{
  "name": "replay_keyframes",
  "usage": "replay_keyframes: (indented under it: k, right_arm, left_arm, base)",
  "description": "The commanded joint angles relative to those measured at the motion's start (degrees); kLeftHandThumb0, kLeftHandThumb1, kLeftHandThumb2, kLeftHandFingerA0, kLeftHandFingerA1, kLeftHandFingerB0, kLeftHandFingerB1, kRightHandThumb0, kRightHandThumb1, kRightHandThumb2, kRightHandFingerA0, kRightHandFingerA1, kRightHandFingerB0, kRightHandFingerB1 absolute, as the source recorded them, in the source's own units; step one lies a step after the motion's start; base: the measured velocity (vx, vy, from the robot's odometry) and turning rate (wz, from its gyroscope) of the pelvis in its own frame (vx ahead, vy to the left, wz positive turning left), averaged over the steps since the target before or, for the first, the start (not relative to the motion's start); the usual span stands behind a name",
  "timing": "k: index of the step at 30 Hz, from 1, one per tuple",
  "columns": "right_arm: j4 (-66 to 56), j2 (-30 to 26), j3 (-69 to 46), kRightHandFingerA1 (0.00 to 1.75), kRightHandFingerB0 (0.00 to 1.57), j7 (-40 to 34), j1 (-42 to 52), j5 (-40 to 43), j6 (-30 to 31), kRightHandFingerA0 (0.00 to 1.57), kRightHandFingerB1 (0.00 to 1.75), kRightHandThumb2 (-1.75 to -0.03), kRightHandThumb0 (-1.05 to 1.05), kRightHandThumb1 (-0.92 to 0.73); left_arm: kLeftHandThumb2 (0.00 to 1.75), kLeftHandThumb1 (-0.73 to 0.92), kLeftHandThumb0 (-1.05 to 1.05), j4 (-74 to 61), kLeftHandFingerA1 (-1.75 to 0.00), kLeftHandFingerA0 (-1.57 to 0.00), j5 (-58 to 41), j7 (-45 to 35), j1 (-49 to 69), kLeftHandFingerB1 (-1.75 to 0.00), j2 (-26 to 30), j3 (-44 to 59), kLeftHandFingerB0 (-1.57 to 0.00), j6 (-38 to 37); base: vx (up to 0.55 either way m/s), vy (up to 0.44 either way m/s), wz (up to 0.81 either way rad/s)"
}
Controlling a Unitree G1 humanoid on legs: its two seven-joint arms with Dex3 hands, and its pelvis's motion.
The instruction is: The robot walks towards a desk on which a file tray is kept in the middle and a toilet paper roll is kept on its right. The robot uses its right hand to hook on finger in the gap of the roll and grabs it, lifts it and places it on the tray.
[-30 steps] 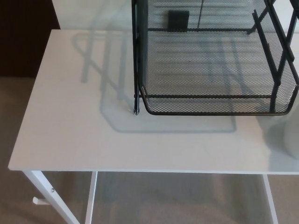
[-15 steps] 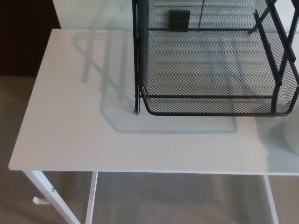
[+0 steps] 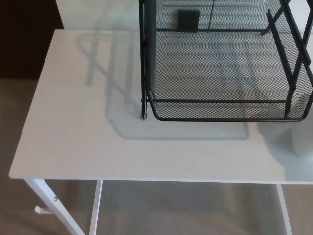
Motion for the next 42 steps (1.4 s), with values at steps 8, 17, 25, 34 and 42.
replay_keyframes:
  k: [8, 17, 25, 34, 42]
  right_arm:
    - [-5.2, -3.8, -16.0, 1.13, 0.87, 7.7, -1.6, 6.7, 1.1, 0.94, 0.73, -0.80, -0.24, -0.49]
    - [-5.9, -8.0, -21.4, 1.46, 0.88, 12.4, -6.8, 7.2, 2.2, 0.86, 0.54, -0.60, -0.29, -0.58]
    - [-9.3, -8.3, -21.8, 1.44, 0.90, 15.5, -17.3, 7.7, 2.4, 0.88, 0.62, -0.61, -0.36, -0.62]
    - [-11.7, 1.0, -9.2, 1.64, 0.93, 19.8, -38.8, 2.9, 1.6, 0.90, 0.61, -0.61, -0.39, -0.54]
    - [-11.9, 9.9, -0.8, 1.55, 0.84, 33.0, -44.5, 5.0, 7.4, 0.89, 0.59, -0.67, -0.41, -0.53]
  left_arm:
    - [1.09, 0.75, -0.78, 0.5, -0.59, -0.34, -0.5, 0.4, 1.4, -0.49, 1.2, 1.2, -0.18, -2.0]
    - [0.71, 0.92, -0.80, 0.3, -0.49, -0.38, -0.2, 0.5, 1.8, -0.37, 1.3, 1.2, -0.22, -1.8]
    - [0.73, 0.92, -0.78, 1.0, -0.48, -0.39, 0.5, 0.7, 2.0, -0.36, 1.2, 0.7, -0.24, -2.8]
    - [0.70, 0.92, -0.80, 0.6, -0.50, -0.42, 0.9, 1.1, 2.2, -0.39, 1.1, 0.2, -0.25, -2.4]
    - [0.73, 0.92, -0.78, 0.1, -0.47, -0.41, 0.8, 0.5, 2.7, -0.36, 1.2, -0.1, -0.22, -3.0]
  base:
    - [0.00, 0.000, 0.00]
    - [0.00, 0.000, 0.00]
    - [0.00, 0.000, 0.00]
    - [0.00, 0.000, 0.00]
    - [0.00, 0.000, 0.01]
